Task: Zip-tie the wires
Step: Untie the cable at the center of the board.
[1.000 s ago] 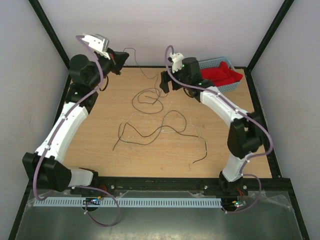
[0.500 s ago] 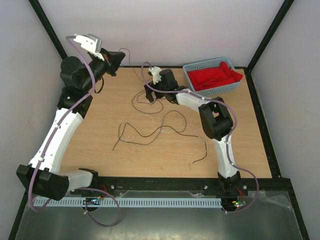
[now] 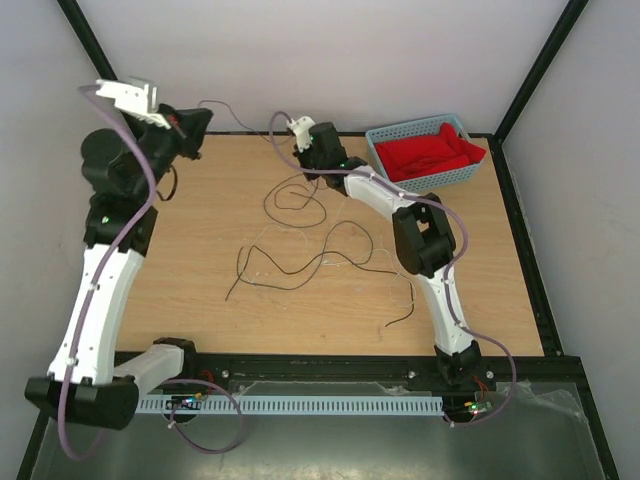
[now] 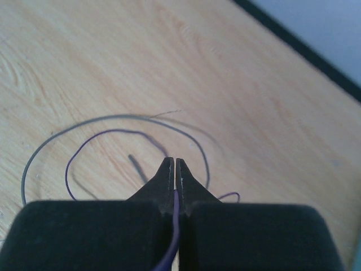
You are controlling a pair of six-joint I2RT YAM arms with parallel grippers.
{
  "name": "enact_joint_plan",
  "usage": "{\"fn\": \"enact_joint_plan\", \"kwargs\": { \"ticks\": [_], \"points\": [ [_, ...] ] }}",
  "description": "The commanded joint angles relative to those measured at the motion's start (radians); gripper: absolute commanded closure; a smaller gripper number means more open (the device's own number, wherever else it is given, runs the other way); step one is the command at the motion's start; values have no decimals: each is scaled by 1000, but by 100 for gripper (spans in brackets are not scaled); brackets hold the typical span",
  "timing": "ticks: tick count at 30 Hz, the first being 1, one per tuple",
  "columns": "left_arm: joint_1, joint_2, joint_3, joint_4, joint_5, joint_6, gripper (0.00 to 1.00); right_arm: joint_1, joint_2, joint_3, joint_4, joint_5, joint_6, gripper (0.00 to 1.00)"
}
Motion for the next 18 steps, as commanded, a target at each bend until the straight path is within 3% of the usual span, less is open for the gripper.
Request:
{"fn": "enact_joint_plan", "kwargs": {
  "ticks": [1,6,14,18],
  "points": [
    [103,-111,-54,-90,-45,-86,100,-24,-126,110,-75,77,-50,100],
    [249,-185,-170,-116,71,-200,100,-75,-204,269,-134,62,-32,96],
    [407,-227,-246,-173,126,-282,100,-133,-278,331,-142,38,-7,89],
    [497,-233,-254,-271,65,-320,100,-146,-293,338,-142,43,-2,75]
  ]
}}
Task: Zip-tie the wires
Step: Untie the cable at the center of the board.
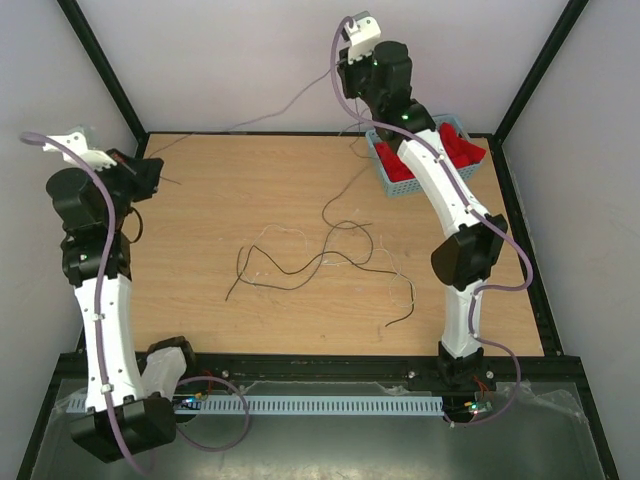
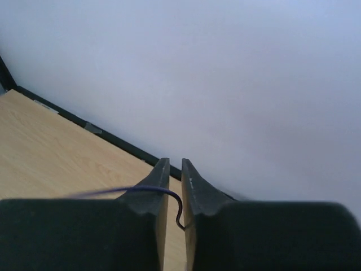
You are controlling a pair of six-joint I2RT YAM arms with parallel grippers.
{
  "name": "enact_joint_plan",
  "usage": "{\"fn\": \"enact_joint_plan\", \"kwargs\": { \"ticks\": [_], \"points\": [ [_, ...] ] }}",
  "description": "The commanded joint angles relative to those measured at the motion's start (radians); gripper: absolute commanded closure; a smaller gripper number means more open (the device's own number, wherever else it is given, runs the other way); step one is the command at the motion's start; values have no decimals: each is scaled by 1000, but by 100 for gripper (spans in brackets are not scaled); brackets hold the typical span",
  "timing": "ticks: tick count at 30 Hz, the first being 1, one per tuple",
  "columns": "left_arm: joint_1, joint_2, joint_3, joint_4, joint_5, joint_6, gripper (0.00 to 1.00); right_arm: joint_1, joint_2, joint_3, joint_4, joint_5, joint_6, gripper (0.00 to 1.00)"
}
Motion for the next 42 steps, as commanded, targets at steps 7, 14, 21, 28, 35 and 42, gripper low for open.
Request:
{"fn": "enact_joint_plan", "kwargs": {
  "ticks": [7,14,21,28,35,42],
  "points": [
    [177,-3,-16,-172,-125,-55,100,-31,-20,-19,-27,30,-2,66],
    [330,42,-48,-177,-128,-127,100,-77,-25,-46,-26,18,16,59],
    [572,74,-108,-110,73,-237,100,-136,2,-37,-20,-56,84,59],
    [550,70,-131,-45,218,-295,100,-136,-7,-141,-19,-237,146,44],
    [430,58,-91,-6,300,-300,100,-69,12,-317,-26,-312,211,22],
    [350,38,-49,20,339,-329,100,2,134,-351,-64,-215,274,7]
  ]
}}
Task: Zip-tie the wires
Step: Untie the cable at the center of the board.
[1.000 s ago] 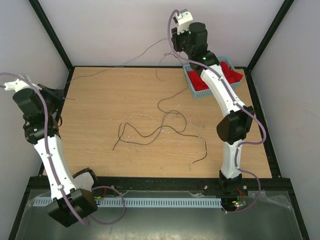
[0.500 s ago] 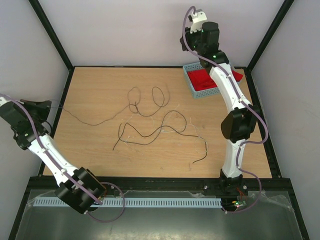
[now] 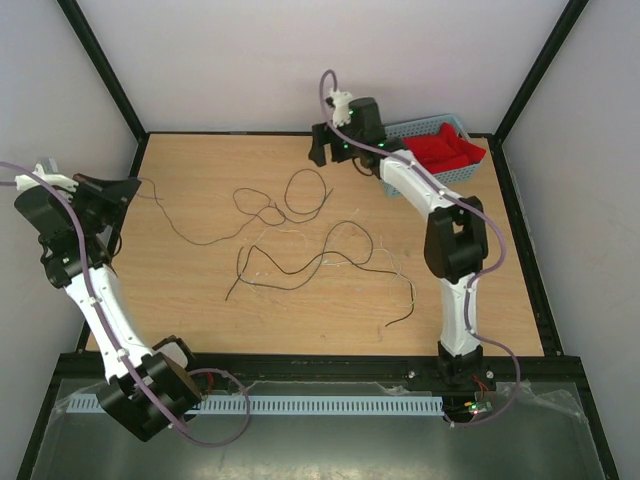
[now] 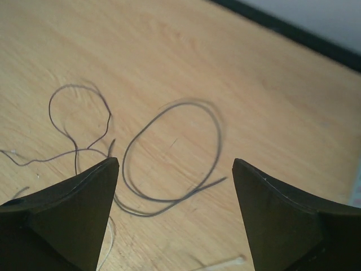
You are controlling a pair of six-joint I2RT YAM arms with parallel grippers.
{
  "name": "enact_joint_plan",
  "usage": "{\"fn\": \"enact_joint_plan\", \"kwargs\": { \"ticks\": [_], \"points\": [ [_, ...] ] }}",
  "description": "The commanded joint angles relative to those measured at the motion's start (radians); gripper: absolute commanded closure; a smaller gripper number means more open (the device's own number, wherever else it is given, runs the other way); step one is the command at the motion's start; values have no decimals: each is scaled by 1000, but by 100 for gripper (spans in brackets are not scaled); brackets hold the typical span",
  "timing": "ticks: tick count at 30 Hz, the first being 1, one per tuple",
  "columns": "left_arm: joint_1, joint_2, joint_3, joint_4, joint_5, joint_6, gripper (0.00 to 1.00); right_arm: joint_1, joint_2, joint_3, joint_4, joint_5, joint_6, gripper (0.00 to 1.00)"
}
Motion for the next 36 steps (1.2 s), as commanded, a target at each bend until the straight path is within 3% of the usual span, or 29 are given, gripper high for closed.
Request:
{"fn": "enact_joint_plan", "kwargs": {
  "ticks": [1,13,20,36],
  "points": [
    [-40,-34,69,61,66,-24,100,36,94,13,-31,44,55,7],
    [-108,-47,240,70,108,-72,100,63,263,37,-39,97,72,7],
    [-109,43,439,80,85,-90,100,56,306,31,-62,173,35,6],
    [-50,256,867,105,50,-183,100,0,331,62,-123,491,-57,4]
  ]
}}
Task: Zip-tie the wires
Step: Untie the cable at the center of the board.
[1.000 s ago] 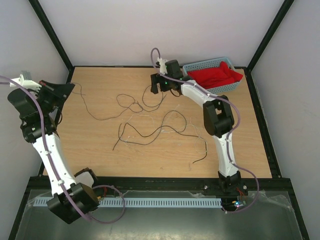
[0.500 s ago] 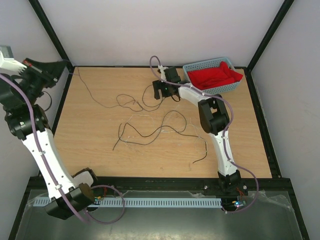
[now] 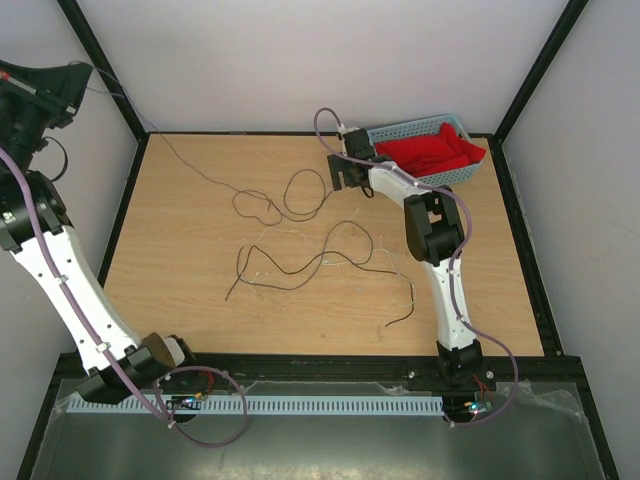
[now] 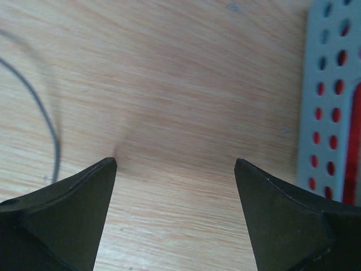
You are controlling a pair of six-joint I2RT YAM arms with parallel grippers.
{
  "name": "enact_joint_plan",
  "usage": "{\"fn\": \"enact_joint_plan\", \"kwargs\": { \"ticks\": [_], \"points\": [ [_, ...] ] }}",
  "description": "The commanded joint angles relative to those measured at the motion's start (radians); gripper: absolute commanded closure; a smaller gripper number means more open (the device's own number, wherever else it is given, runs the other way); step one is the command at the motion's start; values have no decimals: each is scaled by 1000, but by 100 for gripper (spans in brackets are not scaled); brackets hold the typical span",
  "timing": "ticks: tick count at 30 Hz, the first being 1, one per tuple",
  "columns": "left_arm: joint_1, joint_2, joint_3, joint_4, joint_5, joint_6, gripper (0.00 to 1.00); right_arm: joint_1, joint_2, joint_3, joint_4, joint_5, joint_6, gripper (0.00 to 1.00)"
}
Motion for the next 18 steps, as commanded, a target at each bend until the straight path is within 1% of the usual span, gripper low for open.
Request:
{"fn": "enact_joint_plan", "kwargs": {
  "ticks": [1,3,7,11,13,15,18],
  "points": [
    [31,47,136,52,3,-64,100,7,31,28,-56,136,-48,3],
    [56,76,198,53,7,-91,100,5,34,34,-69,151,-37,3],
    [72,132,298,54,7,-134,100,4,26,36,-70,93,-24,3],
    [72,198,395,62,0,-177,100,4,2,42,-63,-83,-5,3],
    [72,221,427,67,6,-200,100,4,-26,22,-34,-173,3,3],
    [72,229,441,71,8,-205,100,6,-67,-17,15,-227,15,3],
    [72,233,443,75,13,-206,100,12,-155,-121,121,-331,33,3]
  ]
}}
